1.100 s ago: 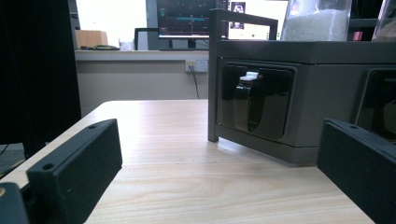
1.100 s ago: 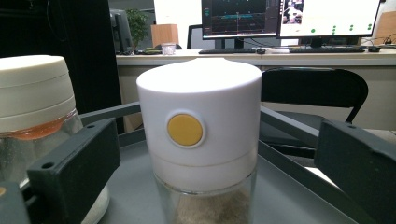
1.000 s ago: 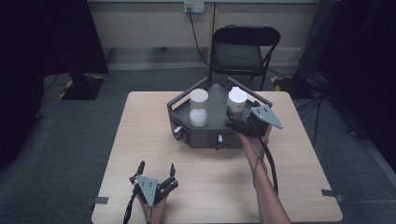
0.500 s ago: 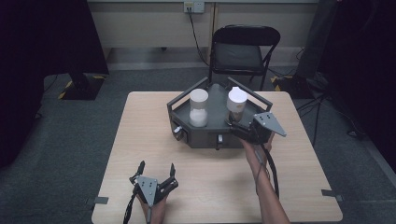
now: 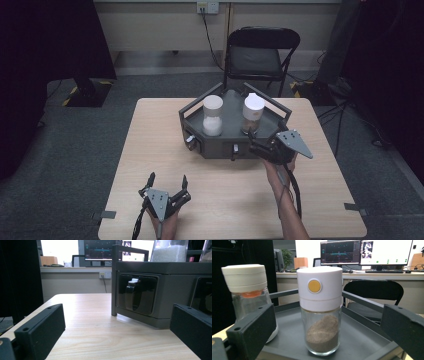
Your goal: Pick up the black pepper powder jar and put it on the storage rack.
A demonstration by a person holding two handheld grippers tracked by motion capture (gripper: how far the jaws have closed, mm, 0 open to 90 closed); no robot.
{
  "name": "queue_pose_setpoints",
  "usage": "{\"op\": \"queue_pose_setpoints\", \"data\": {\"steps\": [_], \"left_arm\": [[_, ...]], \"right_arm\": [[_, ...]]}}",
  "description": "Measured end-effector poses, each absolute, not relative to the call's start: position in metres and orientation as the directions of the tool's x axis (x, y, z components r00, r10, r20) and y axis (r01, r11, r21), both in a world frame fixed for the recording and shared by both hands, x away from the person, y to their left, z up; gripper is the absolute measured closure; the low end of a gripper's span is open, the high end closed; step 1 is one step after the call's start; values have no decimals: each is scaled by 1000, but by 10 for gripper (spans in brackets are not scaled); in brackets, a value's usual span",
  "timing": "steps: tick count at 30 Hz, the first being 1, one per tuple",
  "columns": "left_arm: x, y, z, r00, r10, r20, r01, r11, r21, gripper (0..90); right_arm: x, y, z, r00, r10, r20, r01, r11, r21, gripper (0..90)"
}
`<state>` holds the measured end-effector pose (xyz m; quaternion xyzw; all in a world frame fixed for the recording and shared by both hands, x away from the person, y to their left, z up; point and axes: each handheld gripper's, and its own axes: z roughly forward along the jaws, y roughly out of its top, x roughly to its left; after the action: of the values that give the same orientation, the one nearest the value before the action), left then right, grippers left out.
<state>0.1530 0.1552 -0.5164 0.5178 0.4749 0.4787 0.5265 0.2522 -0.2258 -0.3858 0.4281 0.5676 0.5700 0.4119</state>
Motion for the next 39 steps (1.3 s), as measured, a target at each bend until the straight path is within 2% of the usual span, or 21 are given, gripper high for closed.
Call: {"op": "queue_pose_setpoints", "data": {"steps": [24,39], "left_arm": [[153,155,-516,91,996,-4,-12,5,1000,0],[153,155,-517,91,996,-4,-13,5,1000,0]], "right_arm": [[207,-233,-413,-289,957,11,4,-11,1000,0],[177,-234,-445,-255,967,20,8,-19,1000,0]]}}
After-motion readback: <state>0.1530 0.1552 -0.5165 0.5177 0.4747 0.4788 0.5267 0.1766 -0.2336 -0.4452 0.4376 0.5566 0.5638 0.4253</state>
